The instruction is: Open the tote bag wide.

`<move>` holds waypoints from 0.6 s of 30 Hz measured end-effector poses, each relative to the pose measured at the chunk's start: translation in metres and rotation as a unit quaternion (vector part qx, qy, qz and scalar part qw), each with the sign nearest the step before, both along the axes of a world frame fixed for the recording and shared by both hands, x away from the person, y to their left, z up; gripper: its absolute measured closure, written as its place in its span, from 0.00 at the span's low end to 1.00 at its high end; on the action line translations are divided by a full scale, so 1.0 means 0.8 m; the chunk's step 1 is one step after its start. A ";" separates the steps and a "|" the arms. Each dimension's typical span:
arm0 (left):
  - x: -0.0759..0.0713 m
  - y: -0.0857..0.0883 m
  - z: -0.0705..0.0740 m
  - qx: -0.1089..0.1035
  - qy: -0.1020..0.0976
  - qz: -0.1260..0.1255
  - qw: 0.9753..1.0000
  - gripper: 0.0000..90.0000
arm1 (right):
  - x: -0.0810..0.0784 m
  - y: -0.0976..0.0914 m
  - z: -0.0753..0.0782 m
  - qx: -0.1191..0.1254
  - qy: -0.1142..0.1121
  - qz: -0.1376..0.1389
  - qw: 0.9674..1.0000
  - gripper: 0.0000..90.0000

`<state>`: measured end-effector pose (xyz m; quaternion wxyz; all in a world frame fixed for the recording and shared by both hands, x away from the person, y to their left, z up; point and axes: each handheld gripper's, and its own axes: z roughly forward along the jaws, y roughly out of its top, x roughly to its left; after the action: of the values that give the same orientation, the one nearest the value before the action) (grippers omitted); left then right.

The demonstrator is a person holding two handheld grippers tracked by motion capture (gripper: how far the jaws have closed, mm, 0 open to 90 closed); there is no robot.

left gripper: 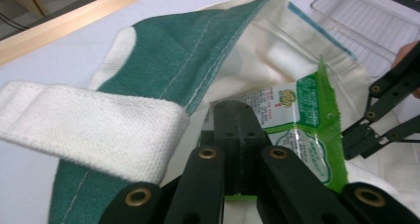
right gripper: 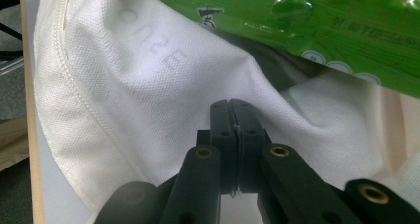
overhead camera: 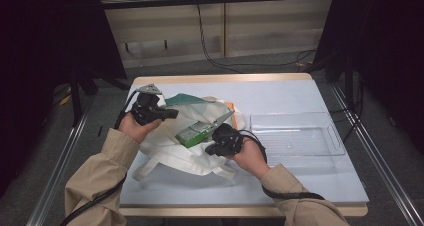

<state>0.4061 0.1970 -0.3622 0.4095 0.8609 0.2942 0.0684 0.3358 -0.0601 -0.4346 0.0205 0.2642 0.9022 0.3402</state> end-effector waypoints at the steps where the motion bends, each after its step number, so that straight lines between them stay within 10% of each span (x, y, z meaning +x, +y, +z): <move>1: 0.001 0.000 0.001 0.001 -0.001 0.002 1.000 1.00 | 0.000 0.000 -0.001 0.003 -0.001 0.000 1.000 0.99; 18: 0.000 -0.003 0.003 0.019 -0.012 0.005 1.000 1.00 | -0.007 0.001 -0.014 -0.007 0.001 -0.007 1.000 0.99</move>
<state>0.4065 0.1942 -0.3599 0.3959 0.8663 0.2921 0.0868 0.3305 -0.0590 -0.4455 0.0234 0.2708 0.9028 0.3332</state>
